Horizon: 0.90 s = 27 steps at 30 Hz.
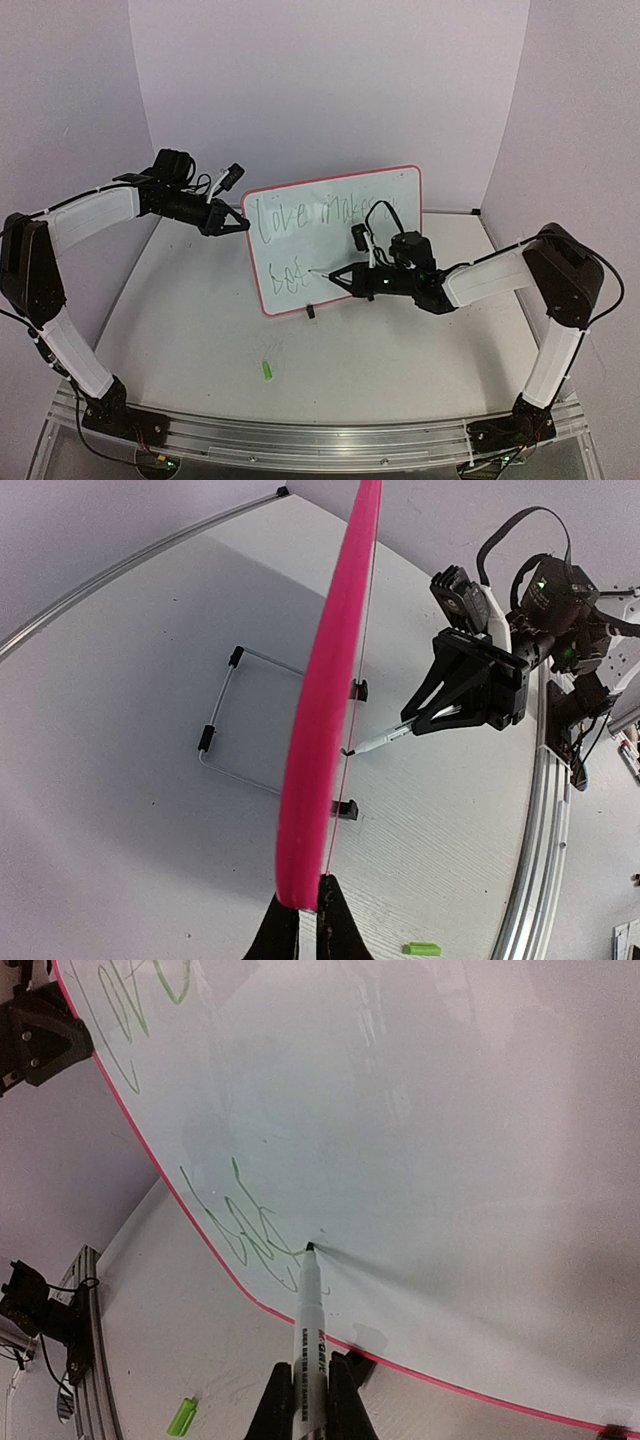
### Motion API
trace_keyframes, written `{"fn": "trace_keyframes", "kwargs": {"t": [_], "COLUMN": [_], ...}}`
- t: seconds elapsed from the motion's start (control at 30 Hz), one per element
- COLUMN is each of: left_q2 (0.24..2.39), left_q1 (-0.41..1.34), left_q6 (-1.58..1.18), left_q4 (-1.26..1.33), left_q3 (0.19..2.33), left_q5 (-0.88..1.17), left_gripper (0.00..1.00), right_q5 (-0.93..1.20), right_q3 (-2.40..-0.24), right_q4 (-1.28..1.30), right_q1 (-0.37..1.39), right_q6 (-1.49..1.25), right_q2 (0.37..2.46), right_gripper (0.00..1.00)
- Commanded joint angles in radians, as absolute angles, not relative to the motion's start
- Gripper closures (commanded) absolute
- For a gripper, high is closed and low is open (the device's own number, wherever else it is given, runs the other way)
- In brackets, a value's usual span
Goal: Write a sentence on the whiteboard
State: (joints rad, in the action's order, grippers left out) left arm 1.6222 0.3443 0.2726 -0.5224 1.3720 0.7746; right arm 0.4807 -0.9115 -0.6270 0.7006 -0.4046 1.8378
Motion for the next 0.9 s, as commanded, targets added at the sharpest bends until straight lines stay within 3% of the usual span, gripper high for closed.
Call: {"fn": "trace_keyframes", "kwargs": {"t": [0.0, 0.27, 0.6, 0.87], "left_q2": [1.622, 1.619, 1.618, 1.621], "left_q1": [0.371, 0.372, 0.371, 0.371], "left_q6": [0.306, 0.307, 0.306, 0.306], "left_q4": [-0.571, -0.571, -0.571, -0.571], "left_q3": [1.370, 1.369, 1.369, 1.368], "left_q5": [0.755, 0.756, 0.756, 0.756], "left_gripper": [1.00, 1.00, 1.00, 1.00], "right_q5": [0.378, 0.348, 0.526, 0.501], "right_q3": [-0.900, -0.859, -0.861, -0.907], "right_q4": [-0.647, -0.648, -0.656, -0.641], "right_q1": [0.694, 0.688, 0.686, 0.686], "right_q6": [-0.410, -0.409, -0.367, -0.364], "right_q2": [1.798, 1.755, 1.725, 1.734], "right_gripper": [1.00, 1.00, 1.00, 1.00]}}
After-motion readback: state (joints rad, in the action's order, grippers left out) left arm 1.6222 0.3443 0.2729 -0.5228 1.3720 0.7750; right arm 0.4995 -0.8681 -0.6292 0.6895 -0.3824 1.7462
